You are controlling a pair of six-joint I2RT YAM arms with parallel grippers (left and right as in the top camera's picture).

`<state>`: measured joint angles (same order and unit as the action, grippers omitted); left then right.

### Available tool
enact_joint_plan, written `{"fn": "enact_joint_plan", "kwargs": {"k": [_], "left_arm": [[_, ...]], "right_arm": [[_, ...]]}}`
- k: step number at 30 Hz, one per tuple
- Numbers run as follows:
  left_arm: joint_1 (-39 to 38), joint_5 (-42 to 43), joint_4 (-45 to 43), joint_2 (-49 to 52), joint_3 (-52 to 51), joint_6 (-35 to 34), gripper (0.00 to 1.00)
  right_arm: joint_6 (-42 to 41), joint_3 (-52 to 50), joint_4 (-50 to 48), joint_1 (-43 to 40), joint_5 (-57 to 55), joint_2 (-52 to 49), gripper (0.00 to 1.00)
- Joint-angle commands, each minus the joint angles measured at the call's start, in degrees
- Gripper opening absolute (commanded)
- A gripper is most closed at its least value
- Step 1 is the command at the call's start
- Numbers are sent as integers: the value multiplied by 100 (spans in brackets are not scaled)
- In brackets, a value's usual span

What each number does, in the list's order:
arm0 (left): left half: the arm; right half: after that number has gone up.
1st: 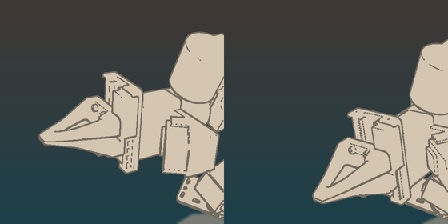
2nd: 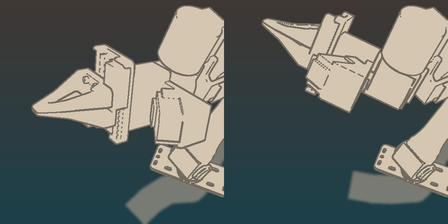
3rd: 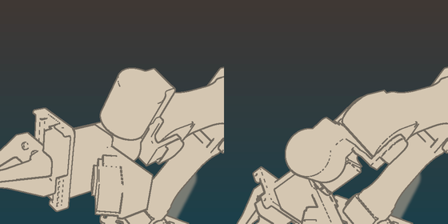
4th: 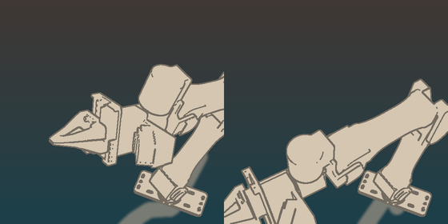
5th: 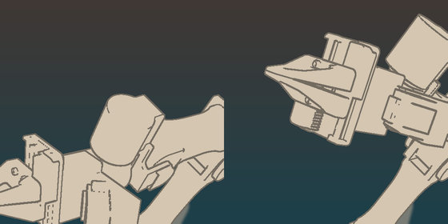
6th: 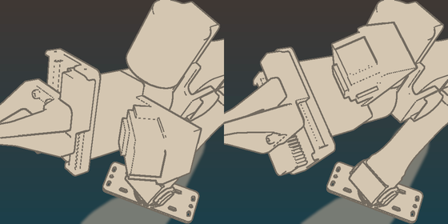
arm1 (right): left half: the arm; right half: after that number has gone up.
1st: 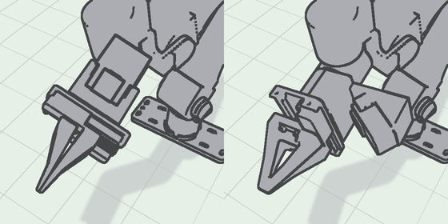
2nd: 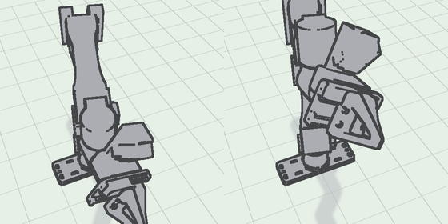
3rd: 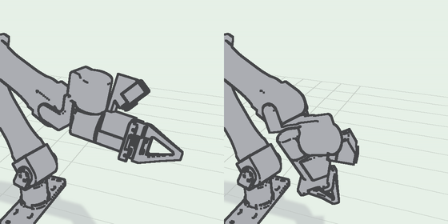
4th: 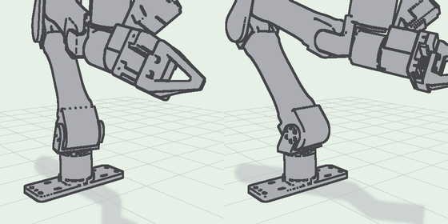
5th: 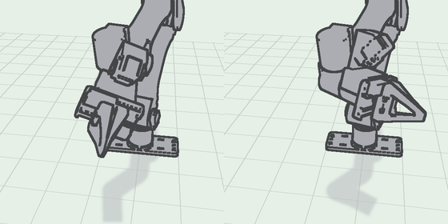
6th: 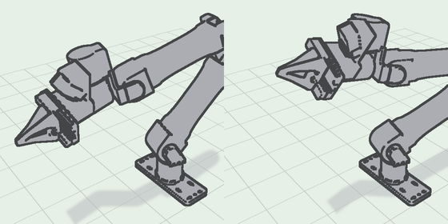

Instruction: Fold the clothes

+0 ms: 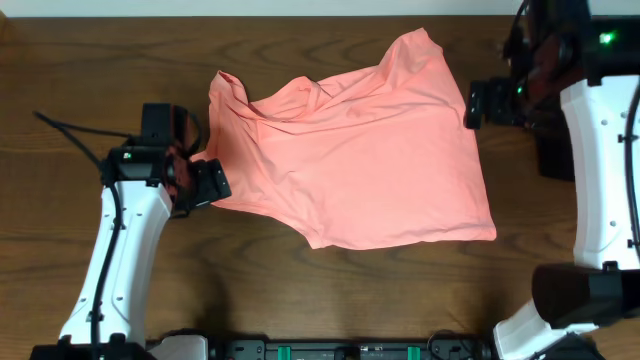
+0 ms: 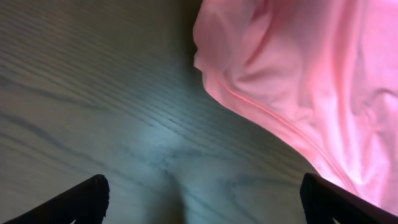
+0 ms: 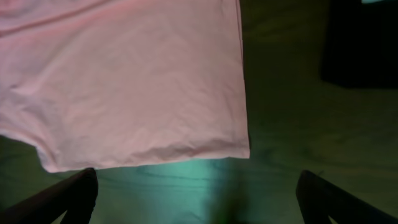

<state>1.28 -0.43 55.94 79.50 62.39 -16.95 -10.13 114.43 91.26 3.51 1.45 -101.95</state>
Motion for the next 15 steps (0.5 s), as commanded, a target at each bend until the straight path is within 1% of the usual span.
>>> {"fn": "enact_joint_plan", "kwargs": {"k": [1,5,7,10,13,15], "left_arm": [[212,514,-437,13,-494,-66,98],[439,1047,-1327,127,-964,-50,98],[525,1169,-1672,232,-1102,-52,98],[557,1182,-2013,420,-1128,-24,98],[555,1182,-2347,667,-1128,-4,99],[555,1189,-2498,835,-1130,-4,99]], "right_arm": [[-269,-791,-431,-22,-98,330,99],[-267,-1685,-1152,-22,-55,765,99],[-269,-2120,-1440,-24,-39,992,99],[-297,-2883,-1989,-39,101,1353,93],[-367,-3753,-2610,-138,402,1711,83],[-402,-4284,-3027,-232,586,1921,80]]}}
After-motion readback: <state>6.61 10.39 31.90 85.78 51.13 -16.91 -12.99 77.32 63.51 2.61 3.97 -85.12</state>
